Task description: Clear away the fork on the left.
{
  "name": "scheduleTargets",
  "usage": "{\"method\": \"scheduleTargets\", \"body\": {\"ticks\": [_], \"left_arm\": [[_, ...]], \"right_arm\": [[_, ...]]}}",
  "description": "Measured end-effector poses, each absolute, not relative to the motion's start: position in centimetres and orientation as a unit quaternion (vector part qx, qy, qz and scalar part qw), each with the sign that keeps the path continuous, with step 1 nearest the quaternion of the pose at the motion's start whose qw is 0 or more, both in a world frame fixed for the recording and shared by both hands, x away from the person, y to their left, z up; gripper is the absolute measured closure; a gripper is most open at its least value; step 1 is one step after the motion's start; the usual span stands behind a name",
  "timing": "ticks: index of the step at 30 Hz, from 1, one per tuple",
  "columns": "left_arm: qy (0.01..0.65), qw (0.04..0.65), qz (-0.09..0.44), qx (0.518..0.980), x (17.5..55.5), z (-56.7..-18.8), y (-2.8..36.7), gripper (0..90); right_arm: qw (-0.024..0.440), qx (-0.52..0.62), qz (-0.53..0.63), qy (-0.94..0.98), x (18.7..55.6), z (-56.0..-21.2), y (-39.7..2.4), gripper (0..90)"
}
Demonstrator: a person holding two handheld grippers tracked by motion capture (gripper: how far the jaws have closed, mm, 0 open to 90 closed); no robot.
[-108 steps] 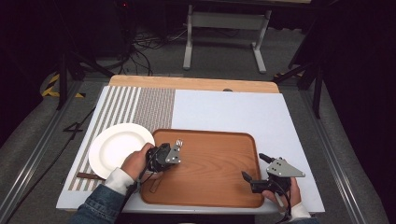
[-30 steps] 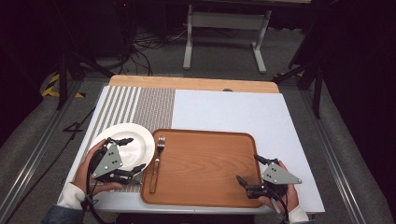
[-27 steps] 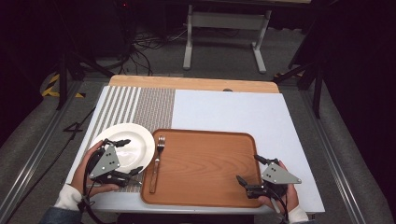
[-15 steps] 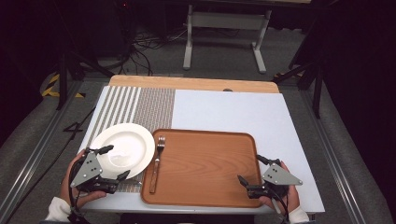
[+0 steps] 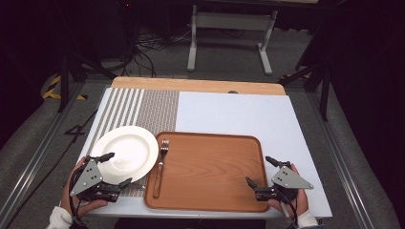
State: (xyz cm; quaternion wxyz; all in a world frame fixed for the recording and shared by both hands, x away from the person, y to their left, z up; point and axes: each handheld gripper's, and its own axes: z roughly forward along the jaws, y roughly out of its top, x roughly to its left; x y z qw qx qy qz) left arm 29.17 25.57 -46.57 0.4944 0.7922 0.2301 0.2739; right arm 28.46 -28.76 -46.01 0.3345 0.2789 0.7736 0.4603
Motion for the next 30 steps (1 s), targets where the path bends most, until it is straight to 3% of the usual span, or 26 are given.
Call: {"method": "scheduleTargets", "body": {"ticks": [30], "left_arm": [[0.219,0.503,0.265,0.793,28.95,-46.44,25.73,5.4]], "right_arm": [[0.330,0.276,0.455,0.780,28.69,-46.25,-28.47,6.3]]}}
